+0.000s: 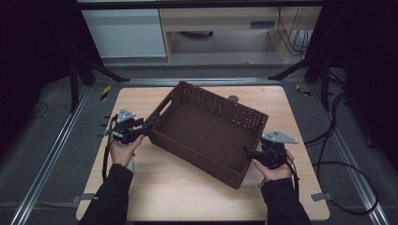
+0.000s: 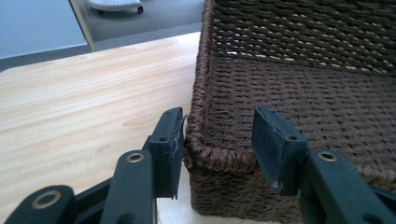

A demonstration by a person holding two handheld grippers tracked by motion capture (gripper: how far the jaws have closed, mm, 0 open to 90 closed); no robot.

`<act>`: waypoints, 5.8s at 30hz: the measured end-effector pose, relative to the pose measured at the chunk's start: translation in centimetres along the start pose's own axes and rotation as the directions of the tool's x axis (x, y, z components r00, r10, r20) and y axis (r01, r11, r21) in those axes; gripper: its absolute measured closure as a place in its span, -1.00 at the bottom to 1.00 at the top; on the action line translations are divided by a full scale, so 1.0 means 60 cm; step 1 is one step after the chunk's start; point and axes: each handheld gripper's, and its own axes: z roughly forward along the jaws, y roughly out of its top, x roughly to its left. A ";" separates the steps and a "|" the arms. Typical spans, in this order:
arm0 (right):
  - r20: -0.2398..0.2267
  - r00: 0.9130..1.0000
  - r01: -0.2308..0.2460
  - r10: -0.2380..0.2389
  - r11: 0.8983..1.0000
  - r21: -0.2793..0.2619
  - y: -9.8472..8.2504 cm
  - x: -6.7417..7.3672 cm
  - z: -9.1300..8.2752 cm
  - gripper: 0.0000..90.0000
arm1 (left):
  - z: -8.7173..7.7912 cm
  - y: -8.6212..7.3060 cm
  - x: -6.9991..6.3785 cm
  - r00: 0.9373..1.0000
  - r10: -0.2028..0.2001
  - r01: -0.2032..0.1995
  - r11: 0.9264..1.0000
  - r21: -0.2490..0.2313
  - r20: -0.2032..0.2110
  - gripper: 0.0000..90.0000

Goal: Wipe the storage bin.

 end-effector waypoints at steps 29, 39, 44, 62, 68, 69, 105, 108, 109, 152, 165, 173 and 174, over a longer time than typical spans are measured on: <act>0.024 0.999 0.024 -0.026 0.996 0.083 -0.008 -0.024 -0.001 0.31 | -0.069 -0.030 -0.054 0.997 0.071 -0.070 0.997 -0.008 0.029 0.45; 0.012 0.999 0.045 -0.046 0.996 0.070 -0.002 -0.037 0.016 0.39 | -0.048 -0.026 -0.040 0.997 0.072 -0.072 0.997 0.010 0.002 0.53; -0.002 1.000 0.031 -0.031 0.998 0.061 -0.002 -0.041 0.017 0.36 | -0.043 -0.031 -0.046 0.996 0.093 -0.093 0.995 0.036 0.006 0.61; 0.025 1.000 0.002 -0.003 1.000 0.027 0.006 -0.046 0.002 0.57 | -0.098 -0.061 -0.073 0.996 0.066 -0.067 0.998 0.015 0.054 0.65; 0.006 1.000 0.012 -0.012 0.999 0.031 0.004 -0.044 0.000 0.57 | -0.103 -0.059 -0.070 0.998 0.063 -0.063 0.998 0.008 0.029 0.56; 0.004 1.000 0.010 -0.010 0.999 0.030 0.004 -0.044 -0.001 0.57 | -0.100 -0.057 -0.067 0.998 0.058 -0.058 0.998 0.010 0.024 0.52; -0.044 0.999 0.006 -0.004 0.999 0.049 0.014 -0.065 0.034 0.41 | -0.078 -0.054 -0.069 0.998 0.064 -0.064 0.998 0.026 0.001 0.59; -0.046 0.999 0.012 -0.009 0.998 0.058 0.015 -0.063 0.034 0.50 | -0.079 -0.055 -0.072 0.998 0.066 -0.066 0.998 0.023 -0.005 0.59; -0.043 0.999 0.011 -0.009 0.998 0.061 0.015 -0.062 0.033 0.52 | -0.080 -0.056 -0.072 0.998 0.067 -0.067 0.998 0.022 -0.005 0.59; -0.009 0.999 0.037 -0.037 0.993 0.110 0.005 -0.050 0.015 0.55 | -0.143 -0.156 0.060 0.988 -0.022 0.039 0.993 0.109 -0.151 0.14; -0.007 1.000 0.024 -0.024 0.995 0.098 0.006 -0.054 0.012 0.35 | -0.096 -0.178 0.059 0.991 0.049 -0.014 0.964 0.265 -0.126 0.37; -0.024 1.000 0.017 -0.015 0.997 0.079 0.009 -0.058 0.008 0.24 | -0.099 -0.173 0.059 0.997 0.033 -0.014 0.966 0.259 -0.070 0.83; -0.026 1.000 0.019 -0.017 0.997 0.079 0.009 -0.058 0.008 0.22 | -0.101 -0.170 0.060 0.997 0.029 -0.012 0.969 0.249 -0.065 0.84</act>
